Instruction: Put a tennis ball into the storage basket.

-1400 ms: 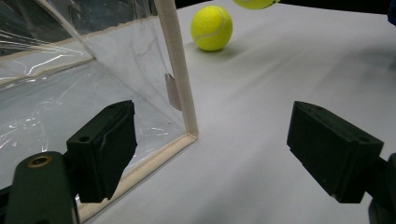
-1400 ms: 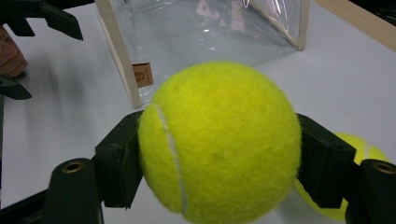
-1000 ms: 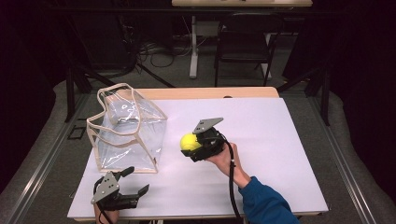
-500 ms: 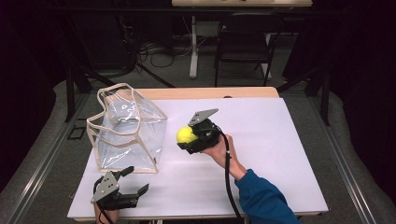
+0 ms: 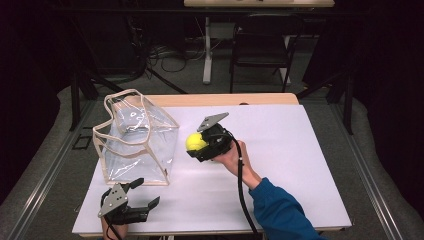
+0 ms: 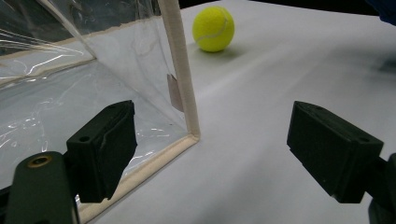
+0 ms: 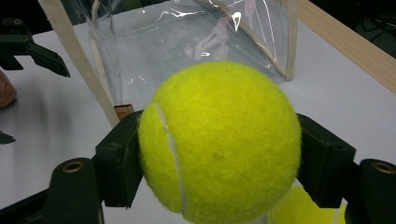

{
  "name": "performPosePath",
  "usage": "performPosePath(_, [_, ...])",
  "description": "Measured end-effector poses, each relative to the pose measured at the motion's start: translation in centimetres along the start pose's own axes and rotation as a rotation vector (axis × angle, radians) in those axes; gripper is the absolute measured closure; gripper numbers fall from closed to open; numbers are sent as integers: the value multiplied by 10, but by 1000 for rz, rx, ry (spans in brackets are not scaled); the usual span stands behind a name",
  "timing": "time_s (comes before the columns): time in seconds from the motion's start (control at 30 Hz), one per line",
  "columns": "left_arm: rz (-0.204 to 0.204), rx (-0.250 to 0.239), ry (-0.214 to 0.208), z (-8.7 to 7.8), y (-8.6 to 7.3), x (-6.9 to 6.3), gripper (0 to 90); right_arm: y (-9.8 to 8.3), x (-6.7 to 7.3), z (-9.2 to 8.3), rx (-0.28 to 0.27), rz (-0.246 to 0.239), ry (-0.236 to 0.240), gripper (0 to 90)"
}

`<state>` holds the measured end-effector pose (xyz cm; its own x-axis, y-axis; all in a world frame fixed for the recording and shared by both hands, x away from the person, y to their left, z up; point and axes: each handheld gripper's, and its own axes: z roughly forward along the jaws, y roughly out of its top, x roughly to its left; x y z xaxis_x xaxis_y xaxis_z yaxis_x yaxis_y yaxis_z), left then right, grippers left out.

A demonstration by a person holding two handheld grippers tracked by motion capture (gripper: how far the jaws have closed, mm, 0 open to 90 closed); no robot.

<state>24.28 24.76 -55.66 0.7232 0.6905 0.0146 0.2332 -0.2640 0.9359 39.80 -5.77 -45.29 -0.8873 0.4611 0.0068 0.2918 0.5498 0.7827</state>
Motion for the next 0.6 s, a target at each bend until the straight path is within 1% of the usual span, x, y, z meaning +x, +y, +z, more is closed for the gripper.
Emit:
performPosePath(0.1, [-1,4,-4,1,0,0,162,1,-2,-1,-4,3,-5,262])
performPosePath(0.17, [6,3,-4,1,0,0,162,1,-4,-1,-6,5,-1,262])
performPosePath(0.27, [8,4,-2,1,1,0,163,3,-7,1,3,5,-3,263])
performPosePath(0.37, [12,-4,6,0,1,-1,163,4,-7,3,5,6,-7,262])
performPosePath(0.57, [16,-1,0,1,1,0,162,10,-9,5,5,-8,-12,262])
performPosePath(0.6, [13,-3,-2,1,1,0,162,12,-9,5,3,-4,-9,262])
